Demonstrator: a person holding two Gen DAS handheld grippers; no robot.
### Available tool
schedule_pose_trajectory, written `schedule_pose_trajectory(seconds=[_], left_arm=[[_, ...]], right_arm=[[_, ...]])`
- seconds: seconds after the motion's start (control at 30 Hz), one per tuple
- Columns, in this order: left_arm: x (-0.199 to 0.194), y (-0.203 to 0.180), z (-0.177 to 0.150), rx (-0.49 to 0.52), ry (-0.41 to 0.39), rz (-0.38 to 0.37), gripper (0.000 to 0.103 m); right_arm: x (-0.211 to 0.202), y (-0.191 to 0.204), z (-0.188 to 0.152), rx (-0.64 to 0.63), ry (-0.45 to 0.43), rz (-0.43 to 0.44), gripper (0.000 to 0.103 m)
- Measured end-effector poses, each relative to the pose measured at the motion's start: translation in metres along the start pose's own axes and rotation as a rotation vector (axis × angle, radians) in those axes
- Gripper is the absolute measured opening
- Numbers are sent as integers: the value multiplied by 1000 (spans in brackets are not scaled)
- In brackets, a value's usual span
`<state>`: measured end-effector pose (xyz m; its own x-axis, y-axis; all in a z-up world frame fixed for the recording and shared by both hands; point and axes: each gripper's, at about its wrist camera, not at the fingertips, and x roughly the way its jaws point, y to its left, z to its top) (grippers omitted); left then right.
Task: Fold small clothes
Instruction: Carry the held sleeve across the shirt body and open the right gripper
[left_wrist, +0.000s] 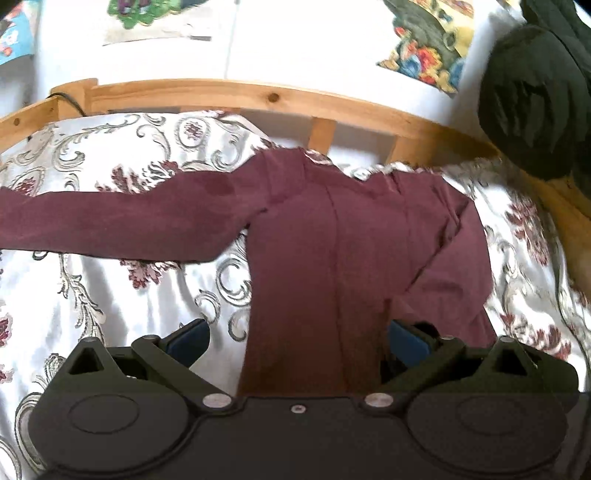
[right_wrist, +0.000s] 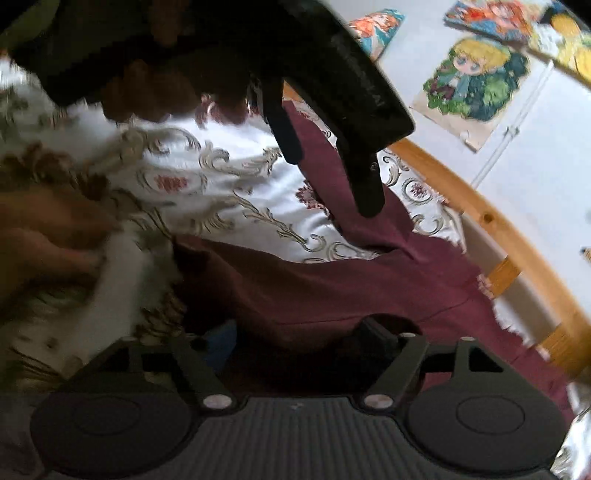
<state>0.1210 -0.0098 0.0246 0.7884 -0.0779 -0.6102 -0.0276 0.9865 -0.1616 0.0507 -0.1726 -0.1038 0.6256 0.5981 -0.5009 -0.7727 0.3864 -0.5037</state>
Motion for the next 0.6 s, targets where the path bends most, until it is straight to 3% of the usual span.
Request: schedule_pose_trajectory(seconds=[0.27, 0.43, 0.6], left_arm=[[13, -2, -4, -12, 27, 16, 102], [30, -23, -8, 37, 64, -93, 102], [53, -59, -5, 84, 63, -261, 102]], right_arm=[[-30, -66, -6, 319, -65, -156, 90], [-28, -111, -31, 543, -12, -368, 101], [-22, -138, -64, 680, 63, -578, 102]])
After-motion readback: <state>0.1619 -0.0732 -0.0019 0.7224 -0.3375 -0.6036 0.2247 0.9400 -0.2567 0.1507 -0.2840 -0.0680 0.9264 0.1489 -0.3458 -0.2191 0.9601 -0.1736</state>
